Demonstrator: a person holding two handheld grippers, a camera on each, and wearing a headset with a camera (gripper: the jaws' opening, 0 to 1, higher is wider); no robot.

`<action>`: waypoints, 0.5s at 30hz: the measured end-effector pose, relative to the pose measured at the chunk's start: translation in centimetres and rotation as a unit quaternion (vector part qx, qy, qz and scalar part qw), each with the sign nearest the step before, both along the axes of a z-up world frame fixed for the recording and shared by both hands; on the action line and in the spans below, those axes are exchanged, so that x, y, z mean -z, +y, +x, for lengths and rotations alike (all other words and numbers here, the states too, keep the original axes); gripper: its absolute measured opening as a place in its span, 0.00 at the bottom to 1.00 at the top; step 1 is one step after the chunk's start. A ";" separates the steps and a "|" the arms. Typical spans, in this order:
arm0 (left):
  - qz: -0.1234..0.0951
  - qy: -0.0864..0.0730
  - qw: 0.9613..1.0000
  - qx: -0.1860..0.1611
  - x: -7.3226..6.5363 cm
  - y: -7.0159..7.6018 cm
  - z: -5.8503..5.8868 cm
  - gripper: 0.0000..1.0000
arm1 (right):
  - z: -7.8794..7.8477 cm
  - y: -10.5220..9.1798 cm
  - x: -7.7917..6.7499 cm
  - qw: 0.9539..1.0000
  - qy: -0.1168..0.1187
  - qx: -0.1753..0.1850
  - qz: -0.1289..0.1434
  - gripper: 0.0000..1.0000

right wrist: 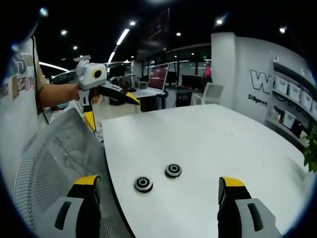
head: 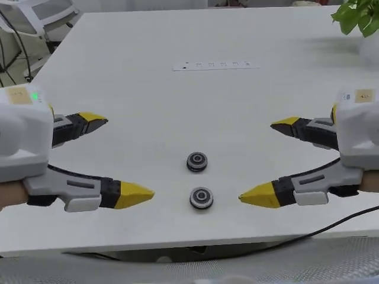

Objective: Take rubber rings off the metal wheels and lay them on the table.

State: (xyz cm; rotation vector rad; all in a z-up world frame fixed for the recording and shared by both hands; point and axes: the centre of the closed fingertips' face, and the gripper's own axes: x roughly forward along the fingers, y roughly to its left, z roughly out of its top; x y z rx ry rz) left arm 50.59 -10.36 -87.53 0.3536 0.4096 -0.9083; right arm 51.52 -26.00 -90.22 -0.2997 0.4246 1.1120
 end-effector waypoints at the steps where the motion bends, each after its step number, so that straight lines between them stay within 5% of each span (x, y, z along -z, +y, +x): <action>1: -0.002 0.001 1.000 0.002 0.0 -0.2 0.1 0.95 | 0.1 0.1 0.0 1.000 0.000 -0.001 0.001 0.99; 15: 0.003 0.006 0.999 0.038 1.0 -2.5 1.5 0.89 | 0.9 1.1 1.8 1.000 0.001 -0.027 -0.009 0.94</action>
